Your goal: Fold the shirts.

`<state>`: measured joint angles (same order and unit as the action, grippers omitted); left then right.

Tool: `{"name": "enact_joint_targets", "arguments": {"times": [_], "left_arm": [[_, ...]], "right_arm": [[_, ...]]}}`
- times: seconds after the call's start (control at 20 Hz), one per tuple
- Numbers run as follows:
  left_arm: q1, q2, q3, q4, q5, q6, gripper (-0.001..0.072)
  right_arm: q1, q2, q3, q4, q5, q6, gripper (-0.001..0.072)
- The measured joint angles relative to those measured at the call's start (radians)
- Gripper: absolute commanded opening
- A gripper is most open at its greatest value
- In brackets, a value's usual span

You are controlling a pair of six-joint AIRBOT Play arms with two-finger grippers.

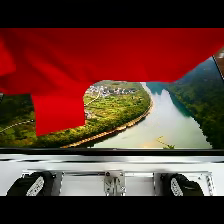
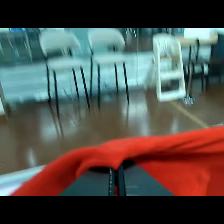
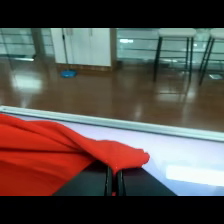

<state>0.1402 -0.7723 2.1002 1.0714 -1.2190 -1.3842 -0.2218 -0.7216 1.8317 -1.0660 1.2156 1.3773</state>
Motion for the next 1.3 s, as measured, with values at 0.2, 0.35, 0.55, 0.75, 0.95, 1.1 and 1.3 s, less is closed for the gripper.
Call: {"name": "enact_joint_targets", "arguments": {"times": [0.2,0.35,0.55,0.75,0.95,1.1,1.3], "left_arm": [[0.003,0.073,-0.002,0.079,-0.06,-0.028,0.0039],[0.003,0.089,-0.086,0.134,-0.161,-0.022,0.0039],[0.004,0.086,-0.338,0.186,-0.238,0.019,0.0039],[0.003,0.005,-0.642,0.196,-0.159,0.031,0.0039],[0.002,-0.206,-0.801,0.159,0.039,0.035,0.004],[-0.008,-0.393,-0.827,0.068,0.203,0.038,0.0039],[-0.035,-0.613,-0.832,-0.057,0.367,0.038,0.004]], "right_arm": [[0.0,0.045,0.028,-0.076,0.106,0.079,0.0057],[0.001,-0.006,0.029,-0.121,0.261,0.114,0.0057],[0.001,-0.142,-0.08,-0.14,0.469,0.149,0.0057],[0.001,-0.303,-0.306,-0.077,0.415,0.155,0.0057],[0.002,-0.526,-0.431,0.002,0.178,0.173,0.0057],[0.002,-0.661,-0.459,0.002,-0.017,0.188,0.0057],[0.017,-0.79,-0.472,-0.033,-0.249,0.219,0.0057]]}}
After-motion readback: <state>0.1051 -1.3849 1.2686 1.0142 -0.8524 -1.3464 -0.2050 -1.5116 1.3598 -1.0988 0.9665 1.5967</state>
